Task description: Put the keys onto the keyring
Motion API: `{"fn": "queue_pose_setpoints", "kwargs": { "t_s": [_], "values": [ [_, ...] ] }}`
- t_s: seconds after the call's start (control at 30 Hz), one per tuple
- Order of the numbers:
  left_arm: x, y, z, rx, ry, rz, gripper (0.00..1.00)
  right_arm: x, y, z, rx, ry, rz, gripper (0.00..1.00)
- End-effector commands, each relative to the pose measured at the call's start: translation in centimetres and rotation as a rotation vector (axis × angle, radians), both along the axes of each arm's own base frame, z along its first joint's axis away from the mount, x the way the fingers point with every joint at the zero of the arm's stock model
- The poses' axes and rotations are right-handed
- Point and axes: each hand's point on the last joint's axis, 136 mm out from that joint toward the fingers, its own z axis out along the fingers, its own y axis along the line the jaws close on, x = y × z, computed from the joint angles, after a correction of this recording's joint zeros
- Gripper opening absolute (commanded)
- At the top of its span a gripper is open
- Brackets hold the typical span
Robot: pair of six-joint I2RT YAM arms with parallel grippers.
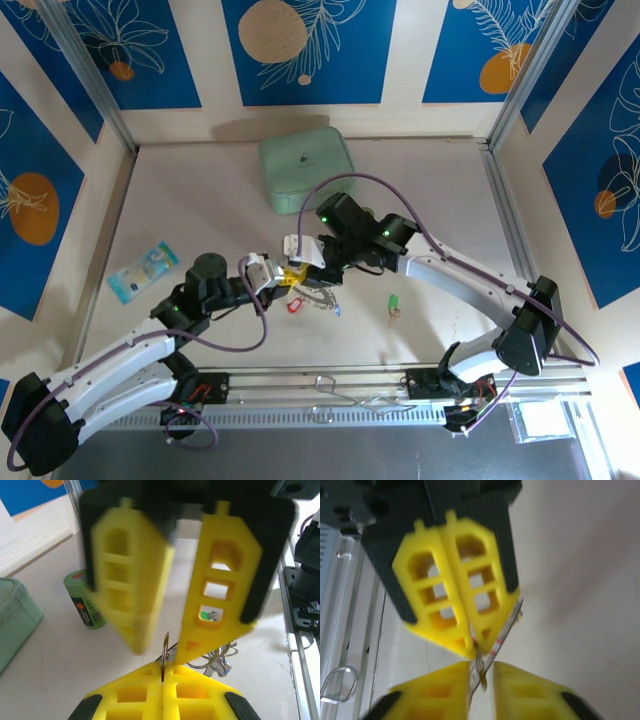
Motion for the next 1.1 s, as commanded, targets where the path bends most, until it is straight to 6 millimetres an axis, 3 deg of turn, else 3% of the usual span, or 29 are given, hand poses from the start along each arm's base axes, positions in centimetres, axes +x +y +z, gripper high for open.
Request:
{"fn": "queue_pose_setpoints", "kwargs": {
  "t_s": [0.0, 0.17, 0.3, 0.53, 0.83, 1.07],
  "values": [
    [-0.4, -0.1, 2.6, -0.125, -0.097, -0.014, 0.0, -1.0, -0.2, 3.7, 0.255, 0.055, 0.047, 0.36],
    [-1.1, 0.2, 3.5, -0.229, -0.119, -0.028, 0.0, -0.3, -2.7, 4.9, 0.505, 0.053, 0.047, 0.37],
    [-1.5, 0.2, 4.0, -0.282, -0.125, -0.045, 0.0, 0.2, -3.9, 4.1, 0.613, 0.052, 0.037, 0.36],
    [-1.9, 0.1, 4.0, -0.303, -0.127, -0.072, 0.0, -0.7, -3.3, 2.4, 0.617, 0.109, 0.108, 0.35],
    [-2.3, -0.2, 4.2, -0.313, -0.123, -0.105, 0.0, -1.2, -1.8, 2.1, 0.605, 0.121, 0.137, 0.33],
    [-0.8, 0.5, 4.1, -0.256, -0.157, 0.001, 0.0, -0.7, -2.6, 2.0, 0.546, 0.124, 0.052, 0.37]
  ]
}}
